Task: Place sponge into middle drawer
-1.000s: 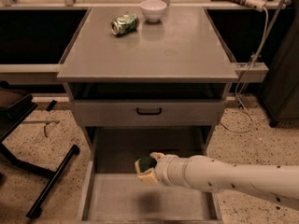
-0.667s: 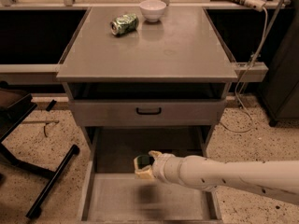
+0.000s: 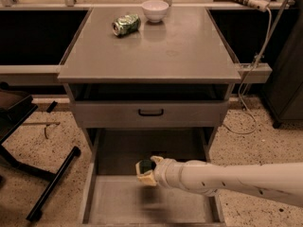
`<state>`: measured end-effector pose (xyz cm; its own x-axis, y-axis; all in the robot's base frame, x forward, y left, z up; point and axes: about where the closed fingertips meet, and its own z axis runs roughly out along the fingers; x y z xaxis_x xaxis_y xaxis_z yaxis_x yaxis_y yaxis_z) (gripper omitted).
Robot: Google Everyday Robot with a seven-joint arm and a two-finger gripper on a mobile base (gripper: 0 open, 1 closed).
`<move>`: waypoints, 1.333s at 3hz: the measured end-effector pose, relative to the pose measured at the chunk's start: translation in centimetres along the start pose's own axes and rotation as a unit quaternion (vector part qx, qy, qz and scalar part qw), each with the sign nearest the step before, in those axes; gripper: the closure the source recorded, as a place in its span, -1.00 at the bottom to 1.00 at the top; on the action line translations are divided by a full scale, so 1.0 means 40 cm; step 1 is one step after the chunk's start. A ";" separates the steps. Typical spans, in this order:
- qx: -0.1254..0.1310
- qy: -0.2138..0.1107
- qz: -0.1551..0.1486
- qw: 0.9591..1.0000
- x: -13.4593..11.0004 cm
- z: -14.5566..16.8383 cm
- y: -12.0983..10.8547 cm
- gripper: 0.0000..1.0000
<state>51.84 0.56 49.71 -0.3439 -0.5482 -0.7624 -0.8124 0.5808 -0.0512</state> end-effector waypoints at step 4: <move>0.008 0.026 0.093 0.995 0.253 0.218 -0.035 1.00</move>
Offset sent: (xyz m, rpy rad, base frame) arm 0.0188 -0.0245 -0.1617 0.0597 0.1526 -0.2355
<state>53.63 -0.55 36.46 -0.5113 -0.4602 -0.7258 -0.7254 0.6840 0.0774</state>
